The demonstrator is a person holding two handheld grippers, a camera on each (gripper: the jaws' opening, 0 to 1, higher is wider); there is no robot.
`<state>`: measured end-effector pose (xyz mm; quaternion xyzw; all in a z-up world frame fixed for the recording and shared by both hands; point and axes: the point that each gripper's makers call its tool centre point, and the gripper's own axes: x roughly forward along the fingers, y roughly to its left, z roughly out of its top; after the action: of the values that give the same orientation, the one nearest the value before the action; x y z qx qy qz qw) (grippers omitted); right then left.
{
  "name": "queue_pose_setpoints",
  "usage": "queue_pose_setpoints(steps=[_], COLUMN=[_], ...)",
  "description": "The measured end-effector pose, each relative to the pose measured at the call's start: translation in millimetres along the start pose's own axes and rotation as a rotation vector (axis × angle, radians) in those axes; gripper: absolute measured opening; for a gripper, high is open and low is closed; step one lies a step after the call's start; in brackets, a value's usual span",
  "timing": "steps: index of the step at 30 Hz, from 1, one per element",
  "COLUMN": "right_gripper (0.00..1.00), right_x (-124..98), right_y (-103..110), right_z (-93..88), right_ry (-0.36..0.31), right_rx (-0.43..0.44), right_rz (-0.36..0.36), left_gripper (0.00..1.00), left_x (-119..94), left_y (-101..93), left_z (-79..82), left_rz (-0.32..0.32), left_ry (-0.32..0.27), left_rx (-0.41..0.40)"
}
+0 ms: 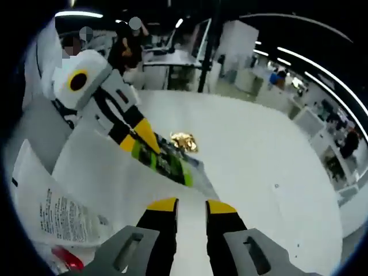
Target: Arrange the skincare products in the storage area until every visible bottle or jar stands upright without overlapping.
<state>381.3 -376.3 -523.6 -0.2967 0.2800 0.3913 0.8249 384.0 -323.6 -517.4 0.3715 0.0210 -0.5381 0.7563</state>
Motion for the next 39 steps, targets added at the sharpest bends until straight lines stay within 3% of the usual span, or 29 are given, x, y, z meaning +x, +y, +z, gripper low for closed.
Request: queue_pose_setpoints(steps=[2,3,5,6,7,11,15,18,23,27,33,39], right_gripper=[0.11,0.1,0.12,0.13,0.15,0.13,0.08,0.0,0.0,0.0,0.0,0.0], right_x=[3.2,5.5,8.7,8.8,11.0,22.2,35.4,42.0,41.4,35.6,23.4,12.0], right_y=[4.3,9.3,12.5,12.9,16.0,20.7,22.4,16.5,24.5,20.9,18.7,19.5], right_z=[5.9,15.5,26.9,28.1,32.3,26.1,29.1,29.1,32.3,36.9,42.7,38.6], right_ry=[-0.011,-0.055,-0.109,-0.103,-0.11,-0.047,-0.039,0.0,0.005,-0.017,-0.029,-0.018], right_rx=[-0.062,-0.088,-0.09,-0.102,-0.166,-0.244,-0.277,-0.403,-0.39,-0.374,-0.371,-0.392], right_rz=[0.02,0.041,0.075,0.071,0.086,0.127,0.146,0.122,0.151,0.124,0.113,0.102], left_gripper=[0.0,0.0,0.0,0.0,0.0,0.0,0.0,0.0,0.0,0.0,0.04,0.11], left_x=[2.6,2.6,2.5,2.4,2.3,2.9,3.9,4.0,4.0,6.3,-15.6,-35.7], left_y=[1.8,0.3,-0.6,-0.5,-0.3,3.7,6.1,5.7,5.0,10.5,20.3,35.0], left_z=[-0.3,0.0,-1.1,-1.3,-1.9,-0.9,1.5,2.4,0.7,3.9,25.3,24.5], left_rz=[-0.004,-0.01,-0.019,-0.022,-0.028,-0.036,-0.05,-0.062,-0.088,-0.079,-0.07,-0.156], left_ry=[-0.002,-0.002,0.002,0.002,0.003,-0.002,-0.011,-0.021,-0.025,-0.037,-0.101,-0.136], left_rx=[0.005,0.01,0.013,0.011,0.008,-0.007,-0.028,-0.041,-0.023,-0.021,-0.136,-0.479])
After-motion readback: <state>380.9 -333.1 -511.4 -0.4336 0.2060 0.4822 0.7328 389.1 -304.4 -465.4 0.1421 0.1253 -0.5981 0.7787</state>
